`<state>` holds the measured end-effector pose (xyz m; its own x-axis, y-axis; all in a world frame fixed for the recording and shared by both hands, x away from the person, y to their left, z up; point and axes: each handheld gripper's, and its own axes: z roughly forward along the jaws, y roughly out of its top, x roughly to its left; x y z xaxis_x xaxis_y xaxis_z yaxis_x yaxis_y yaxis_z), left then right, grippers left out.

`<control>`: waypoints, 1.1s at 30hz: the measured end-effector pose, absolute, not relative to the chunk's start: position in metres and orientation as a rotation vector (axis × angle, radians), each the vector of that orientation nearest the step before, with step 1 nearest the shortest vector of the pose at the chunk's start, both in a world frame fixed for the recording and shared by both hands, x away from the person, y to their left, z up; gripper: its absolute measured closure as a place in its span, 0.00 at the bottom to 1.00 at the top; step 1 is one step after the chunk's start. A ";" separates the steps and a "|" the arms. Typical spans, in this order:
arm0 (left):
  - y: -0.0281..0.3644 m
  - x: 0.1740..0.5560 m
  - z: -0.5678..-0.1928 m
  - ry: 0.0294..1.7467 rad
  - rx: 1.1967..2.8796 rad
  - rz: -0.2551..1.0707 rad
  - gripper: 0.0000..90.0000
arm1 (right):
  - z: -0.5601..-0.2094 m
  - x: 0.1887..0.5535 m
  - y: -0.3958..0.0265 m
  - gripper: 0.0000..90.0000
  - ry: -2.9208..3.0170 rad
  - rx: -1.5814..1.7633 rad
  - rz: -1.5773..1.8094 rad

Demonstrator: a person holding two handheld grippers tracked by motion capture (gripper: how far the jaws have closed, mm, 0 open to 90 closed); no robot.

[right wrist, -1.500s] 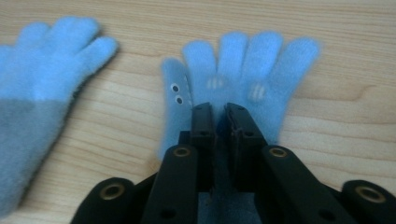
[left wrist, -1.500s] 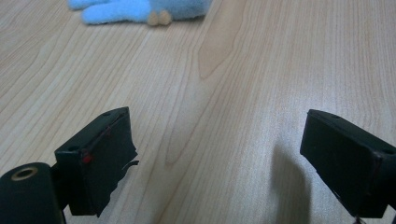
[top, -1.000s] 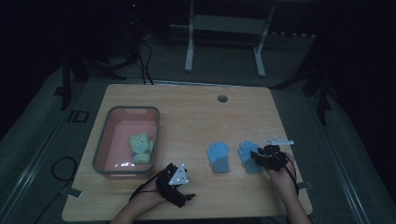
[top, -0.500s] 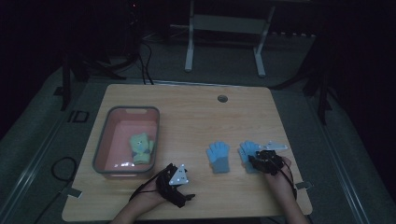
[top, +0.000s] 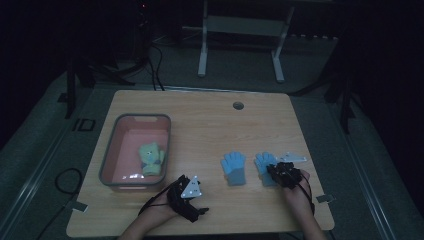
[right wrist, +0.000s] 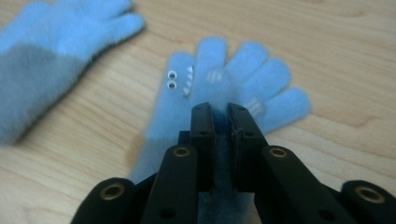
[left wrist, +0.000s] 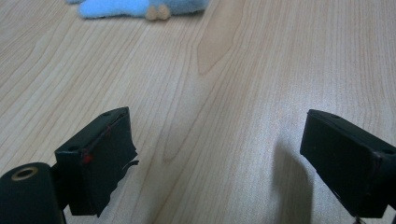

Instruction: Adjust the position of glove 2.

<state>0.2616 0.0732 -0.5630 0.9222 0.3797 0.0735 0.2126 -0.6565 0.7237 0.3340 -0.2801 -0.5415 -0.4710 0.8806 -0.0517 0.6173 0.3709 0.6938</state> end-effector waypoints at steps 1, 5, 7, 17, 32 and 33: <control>0.073 0.262 -0.563 0.420 2.305 0.280 0.11 | -0.537 0.333 -0.278 0.92 2.207 1.308 0.865; 0.073 0.261 -0.563 0.415 2.305 0.282 0.11 | -0.515 0.330 -0.270 0.92 2.150 1.317 0.882; 0.073 0.261 -0.563 0.414 2.309 0.282 0.11 | -0.503 0.329 -0.266 0.92 2.128 1.323 0.893; 0.073 0.261 -0.563 0.413 2.310 0.287 0.11 | -0.458 0.321 -0.232 0.93 2.056 1.286 0.938; 0.072 0.260 -0.563 0.411 2.307 0.289 0.11 | -0.474 0.315 -0.173 0.93 2.137 1.304 1.024; 0.072 0.260 -0.563 0.411 2.307 0.289 0.11 | -0.474 0.315 -0.173 0.93 2.137 1.304 1.024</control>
